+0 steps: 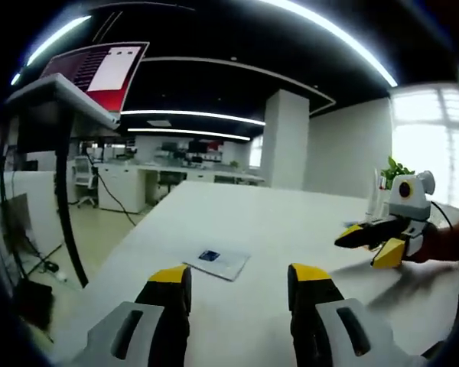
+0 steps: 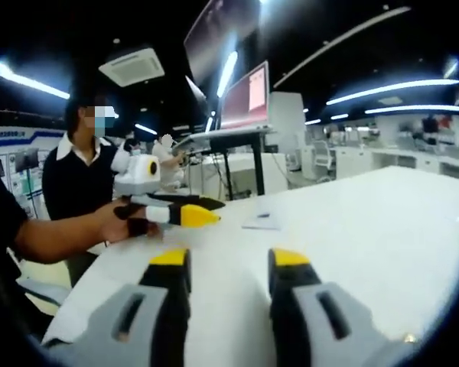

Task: Arrange the skincare products in the storage area until every visible bottle or jar stands upright without overlapping.

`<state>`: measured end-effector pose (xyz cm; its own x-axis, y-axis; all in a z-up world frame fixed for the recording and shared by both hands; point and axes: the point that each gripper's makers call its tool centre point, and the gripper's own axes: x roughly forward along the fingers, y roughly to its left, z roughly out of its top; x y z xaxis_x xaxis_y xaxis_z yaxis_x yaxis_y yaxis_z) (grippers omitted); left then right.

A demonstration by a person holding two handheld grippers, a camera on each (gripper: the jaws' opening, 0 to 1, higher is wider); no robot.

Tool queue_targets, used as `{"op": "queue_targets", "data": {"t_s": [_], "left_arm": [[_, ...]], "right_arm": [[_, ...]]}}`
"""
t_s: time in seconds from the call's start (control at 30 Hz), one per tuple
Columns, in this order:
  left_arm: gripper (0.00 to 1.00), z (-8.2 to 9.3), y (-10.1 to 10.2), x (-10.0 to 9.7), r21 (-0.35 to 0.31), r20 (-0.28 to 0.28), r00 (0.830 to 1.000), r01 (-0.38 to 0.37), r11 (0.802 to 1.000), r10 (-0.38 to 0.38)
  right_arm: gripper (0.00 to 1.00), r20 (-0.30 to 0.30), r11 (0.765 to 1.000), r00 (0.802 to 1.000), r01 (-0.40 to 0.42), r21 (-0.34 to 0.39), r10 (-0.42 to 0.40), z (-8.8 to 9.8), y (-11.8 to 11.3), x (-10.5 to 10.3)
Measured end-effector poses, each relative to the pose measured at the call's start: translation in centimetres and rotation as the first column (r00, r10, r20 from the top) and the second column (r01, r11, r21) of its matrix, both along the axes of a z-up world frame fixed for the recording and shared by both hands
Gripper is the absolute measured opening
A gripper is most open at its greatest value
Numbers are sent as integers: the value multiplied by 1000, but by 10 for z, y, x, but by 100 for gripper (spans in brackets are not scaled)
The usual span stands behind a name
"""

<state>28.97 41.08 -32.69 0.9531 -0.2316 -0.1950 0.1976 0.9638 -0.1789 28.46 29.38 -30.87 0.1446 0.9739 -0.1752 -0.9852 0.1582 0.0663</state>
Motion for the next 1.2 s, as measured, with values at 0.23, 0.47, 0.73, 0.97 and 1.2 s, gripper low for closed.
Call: {"op": "queue_targets", "data": {"t_s": [0.23, 0.47, 0.73, 0.97, 1.2], "left_arm": [[51, 0, 0, 1, 5, -5, 1000, -5, 1000, 5], [50, 1, 5, 4, 9, -1, 1000, -19, 1000, 19], [48, -1, 11, 8, 26, -10, 999, -33, 999, 33], [46, -1, 11, 8, 37, -16, 999, -45, 998, 45], [45, -2, 10, 9, 48, -22, 999, -46, 998, 47]], "right_arm": [[38, 3, 1000, 1000, 2, -19, -2, -4, 8, 5], [37, -1, 999, 1000, 15, -29, -15, -8, 15, 13], [36, -8, 999, 999, 32, -45, -32, -12, 21, 22], [36, 1, 998, 999, 46, -52, -46, -14, 28, 34], [36, 13, 996, 998, 57, -62, -56, -15, 32, 38]]}}
